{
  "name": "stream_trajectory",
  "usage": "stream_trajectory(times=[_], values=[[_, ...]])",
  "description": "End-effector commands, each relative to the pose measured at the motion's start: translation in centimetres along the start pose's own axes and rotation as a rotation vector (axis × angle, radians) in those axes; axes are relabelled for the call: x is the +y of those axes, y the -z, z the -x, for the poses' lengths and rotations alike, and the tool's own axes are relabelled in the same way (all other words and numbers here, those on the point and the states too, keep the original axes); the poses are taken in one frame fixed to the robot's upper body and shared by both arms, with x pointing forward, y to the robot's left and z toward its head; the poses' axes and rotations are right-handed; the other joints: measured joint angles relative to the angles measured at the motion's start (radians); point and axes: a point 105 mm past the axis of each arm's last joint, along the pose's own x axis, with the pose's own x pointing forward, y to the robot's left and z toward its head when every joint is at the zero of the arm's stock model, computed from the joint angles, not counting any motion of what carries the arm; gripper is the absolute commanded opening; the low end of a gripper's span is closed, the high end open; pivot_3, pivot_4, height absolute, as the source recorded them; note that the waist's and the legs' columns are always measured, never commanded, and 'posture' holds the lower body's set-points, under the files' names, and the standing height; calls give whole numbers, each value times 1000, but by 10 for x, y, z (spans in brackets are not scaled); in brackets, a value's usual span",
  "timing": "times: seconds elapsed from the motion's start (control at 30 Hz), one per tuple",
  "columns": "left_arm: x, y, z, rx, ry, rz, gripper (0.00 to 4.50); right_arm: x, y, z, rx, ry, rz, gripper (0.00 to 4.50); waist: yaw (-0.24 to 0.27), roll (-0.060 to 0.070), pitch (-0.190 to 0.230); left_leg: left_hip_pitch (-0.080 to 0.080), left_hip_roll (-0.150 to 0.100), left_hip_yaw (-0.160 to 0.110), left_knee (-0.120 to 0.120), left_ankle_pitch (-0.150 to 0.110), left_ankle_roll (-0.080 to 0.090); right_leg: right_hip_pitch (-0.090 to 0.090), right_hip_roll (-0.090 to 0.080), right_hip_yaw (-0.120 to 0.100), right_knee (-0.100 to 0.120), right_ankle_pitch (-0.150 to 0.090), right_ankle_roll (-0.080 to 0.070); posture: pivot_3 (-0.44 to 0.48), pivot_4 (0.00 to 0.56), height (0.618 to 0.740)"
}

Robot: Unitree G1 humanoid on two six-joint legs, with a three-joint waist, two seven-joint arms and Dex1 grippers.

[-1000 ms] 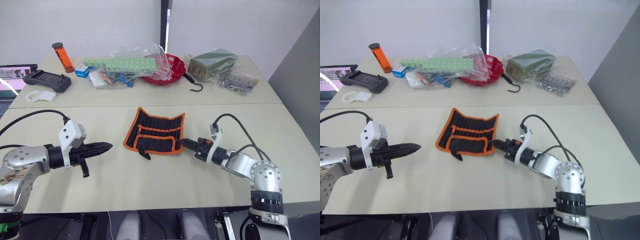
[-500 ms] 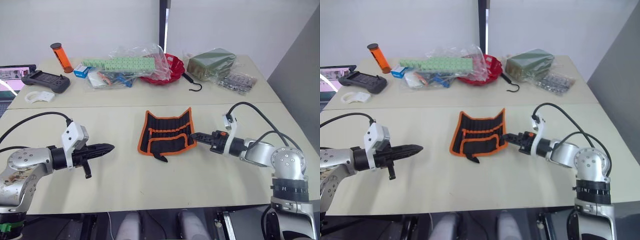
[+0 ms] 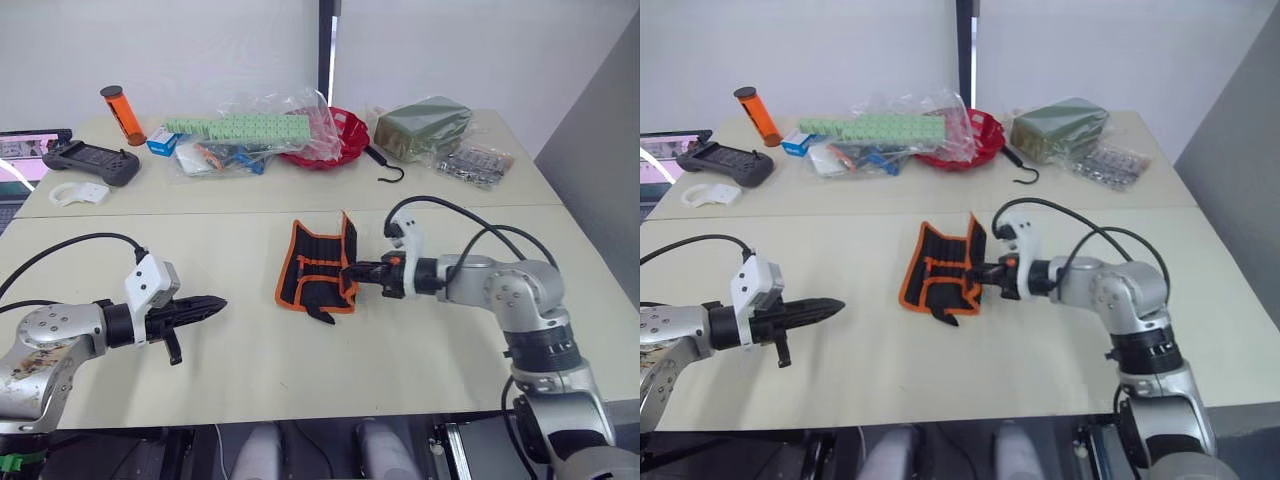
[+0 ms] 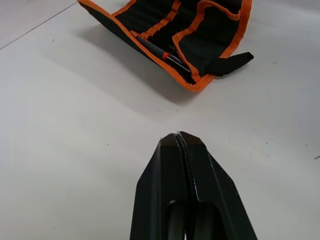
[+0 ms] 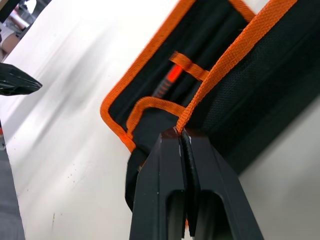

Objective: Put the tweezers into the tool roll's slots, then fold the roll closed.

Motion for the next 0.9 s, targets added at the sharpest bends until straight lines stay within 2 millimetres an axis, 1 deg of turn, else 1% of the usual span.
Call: stream_trajectory(times=[0.03, 0.1, 0.23, 0.43, 0.53, 0.67, 0.8, 0.83, 0.9], values=[[2, -7, 2, -11, -8, -42, 0, 9, -2, -12, -12, -39, 23, 52, 0, 0, 0, 0, 0, 0, 0, 0, 0, 0, 0, 0, 0, 0, 0, 0, 150, 740], [2, -7, 2, -10, -8, -44, 0, 5, 4, -18, 5, -23, 22, 52, 1, 0, 0, 0, 0, 0, 0, 0, 0, 0, 0, 0, 0, 0, 0, 0, 150, 740], [2, -8, 2, -9, -8, -46, 0, -5, 15, -24, 37, 6, 24, 52, 2, 0, 0, 0, 0, 0, 0, 0, 0, 0, 0, 0, 0, 0, 0, 0, 150, 740], [2, -9, 2, -7, -6, -51, 0, -18, 24, -22, 67, 59, 36, 52, 1, 0, 0, 0, 0, 0, 0, 0, 0, 0, 0, 0, 0, 0, 0, 0, 150, 740], [2, -9, 2, -8, -5, -54, 0, -18, 25, -20, 67, 51, 34, 52, 2, 0, 0, 0, 0, 0, 0, 0, 0, 0, 0, 0, 0, 0, 0, 0, 150, 740], [2, -8, 1, -10, -2, -54, 0, -9, 25, -23, 64, 1, 22, 52, 1, 0, 0, 0, 0, 0, 0, 0, 0, 0, 0, 0, 0, 0, 0, 0, 150, 740], [2, -8, 0, -10, 1, -55, 0, 1, 31, -25, 90, -65, 11, 1184, 0, 0, 0, 0, 0, 0, 0, 0, 0, 0, 0, 0, 1, 0, 0, 0, 150, 740], [2, -8, 0, -10, 2, -55, 0, 3, 33, -24, 100, -77, 9, 1550, 0, 0, 0, 0, 0, 0, 0, 0, 0, 0, 0, 0, 1, 0, 0, 0, 150, 740], [2, -8, 0, -9, 5, -56, 0, -2, 35, -23, 103, -61, 14, 2298, 0, 0, 0, 1, 0, 0, 0, 0, 0, 0, 0, 0, 1, 0, 0, 0, 150, 740]])
